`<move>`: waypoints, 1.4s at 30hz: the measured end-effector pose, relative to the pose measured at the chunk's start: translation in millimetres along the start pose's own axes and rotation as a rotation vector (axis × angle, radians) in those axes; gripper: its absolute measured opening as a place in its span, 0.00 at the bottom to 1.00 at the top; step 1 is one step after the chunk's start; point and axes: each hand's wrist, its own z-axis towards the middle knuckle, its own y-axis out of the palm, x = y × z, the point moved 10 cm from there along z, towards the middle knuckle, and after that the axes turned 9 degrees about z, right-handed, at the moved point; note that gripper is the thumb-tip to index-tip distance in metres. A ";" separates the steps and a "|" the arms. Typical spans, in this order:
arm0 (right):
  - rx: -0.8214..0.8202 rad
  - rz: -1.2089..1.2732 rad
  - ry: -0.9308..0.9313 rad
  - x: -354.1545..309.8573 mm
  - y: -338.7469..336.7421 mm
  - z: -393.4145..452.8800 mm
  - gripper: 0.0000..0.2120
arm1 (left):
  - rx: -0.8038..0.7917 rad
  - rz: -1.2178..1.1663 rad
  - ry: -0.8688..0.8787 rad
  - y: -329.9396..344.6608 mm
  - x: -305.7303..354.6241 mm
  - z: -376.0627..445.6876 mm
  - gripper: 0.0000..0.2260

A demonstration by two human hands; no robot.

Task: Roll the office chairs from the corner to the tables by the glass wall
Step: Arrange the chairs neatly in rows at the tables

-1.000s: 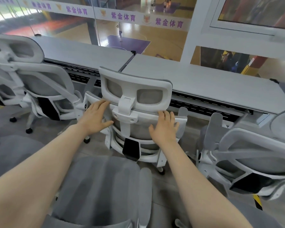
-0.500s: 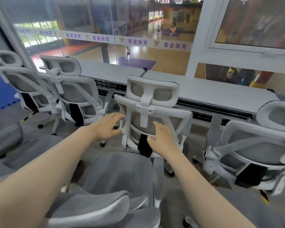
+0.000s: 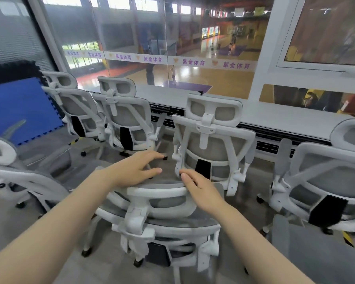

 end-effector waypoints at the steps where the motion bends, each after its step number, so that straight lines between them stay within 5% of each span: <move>1: 0.010 0.004 -0.021 -3.3 2.0 -5.1 0.14 | 0.006 0.008 -0.020 1.8 -0.8 -11.4 0.25; 8: 0.103 0.002 -0.046 1.8 6.9 -33.1 0.12 | 0.201 0.296 -0.143 6.3 4.3 -55.0 0.25; 19: 0.035 -0.082 0.050 4.6 8.6 -66.7 0.22 | 0.524 0.307 -0.131 -0.3 23.2 -79.0 0.20; 42: 0.216 -0.041 0.062 -9.7 46.8 -102.6 0.18 | 0.675 0.272 -0.005 -4.6 3.0 -107.7 0.17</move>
